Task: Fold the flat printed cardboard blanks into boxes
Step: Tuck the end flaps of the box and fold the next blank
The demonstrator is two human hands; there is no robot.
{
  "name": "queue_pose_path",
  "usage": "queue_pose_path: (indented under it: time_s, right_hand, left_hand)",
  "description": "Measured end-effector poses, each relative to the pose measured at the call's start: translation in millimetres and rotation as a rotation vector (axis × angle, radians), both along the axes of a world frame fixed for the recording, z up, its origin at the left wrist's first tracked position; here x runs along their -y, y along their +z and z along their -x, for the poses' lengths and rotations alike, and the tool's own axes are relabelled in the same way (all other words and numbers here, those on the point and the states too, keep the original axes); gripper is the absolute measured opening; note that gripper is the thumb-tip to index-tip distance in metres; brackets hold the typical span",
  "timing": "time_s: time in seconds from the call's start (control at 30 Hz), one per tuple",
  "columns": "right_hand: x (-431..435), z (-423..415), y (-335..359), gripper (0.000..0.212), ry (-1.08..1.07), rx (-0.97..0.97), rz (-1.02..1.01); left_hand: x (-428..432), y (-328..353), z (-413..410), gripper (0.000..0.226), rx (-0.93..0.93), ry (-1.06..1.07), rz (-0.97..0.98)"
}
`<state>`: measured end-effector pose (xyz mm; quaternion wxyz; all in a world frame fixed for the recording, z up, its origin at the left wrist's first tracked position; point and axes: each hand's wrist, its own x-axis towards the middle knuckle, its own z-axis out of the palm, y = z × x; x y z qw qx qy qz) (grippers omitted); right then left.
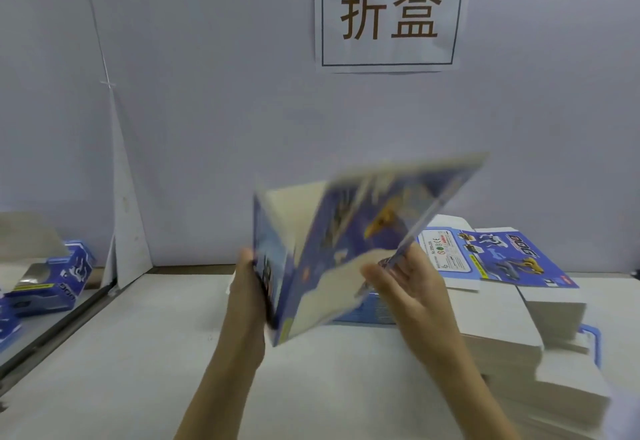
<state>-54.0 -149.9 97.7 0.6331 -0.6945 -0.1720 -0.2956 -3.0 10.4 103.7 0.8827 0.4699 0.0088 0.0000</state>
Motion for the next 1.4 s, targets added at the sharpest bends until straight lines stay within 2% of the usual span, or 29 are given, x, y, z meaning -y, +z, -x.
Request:
queue_pose_path:
  time_s: [0.13, 0.23, 0.33, 0.5, 0.63, 0.8, 0.9, 0.97, 1.07, 1.13, 1.27, 1.4]
  right_hand:
    - [-0.7, -2.3, -0.6, 0.033, -0.048, -0.049, -0.151]
    - [3.3, -1.9, -0.9, 0.041, 0.015, -0.109, -0.232]
    - [3.9, 0.8, 1.1, 0.036, 0.109, -0.140, -0.287]
    - [6.1, -0.3, 1.0, 0.022, 0.019, -0.104, -0.362]
    - [4.6, 0.2, 1.6, 0.021, 0.071, -0.102, -0.294]
    - [3.5, -2.7, -1.8, 0.024, 0.021, -0.067, -0.333]
    - [0.6, -1.7, -0.6, 0.020, -0.011, -0.011, -0.271]
    - [-0.9, -1.8, -1.0, 0.021, -0.073, 0.023, -0.210]
    - [-4.2, -2.3, -2.2, 0.030, -0.111, 0.038, -0.144]
    - [-4.3, -3.1, -4.0, 0.041, -0.132, 0.039, -0.115]
    - [-1.0, -3.6, -5.3, 0.051, -0.148, 0.014, -0.088]
    - [1.8, -4.8, -4.9, 0.044, -0.075, 0.018, -0.130]
  left_hand:
    - [5.9, -1.3, 1.5, 0.062, 0.194, -0.069, -0.157]
    - [5.8, -0.8, 1.9, 0.057, 0.276, -0.085, -0.199]
    - [10.6, -2.4, 5.7, 0.052, 0.323, -0.017, -0.263]
    - [11.2, -7.5, 6.1, 0.063, 0.295, 0.167, -0.307]
    - [8.1, -8.6, 5.8, 0.060, 0.316, 0.158, -0.273]
    - [8.4, -8.9, 6.9, 0.048, 0.352, 0.245, -0.326]
    - [9.6, -5.7, 9.9, 0.034, 0.497, 0.346, -0.465]
    - [11.0, -2.2, 13.2, 0.032, 0.563, 0.252, -0.461]
    - [15.5, -1.3, 15.2, 0.051, 0.606, 0.085, -0.503]
    - [15.9, -4.8, 13.0, 0.057, 0.615, 0.159, -0.574]
    - [12.3, -7.5, 11.1, 0.029, 0.636, 0.271, -0.523]
    - [16.4, -7.1, 14.6, 0.020, 0.656, 0.305, -0.474]
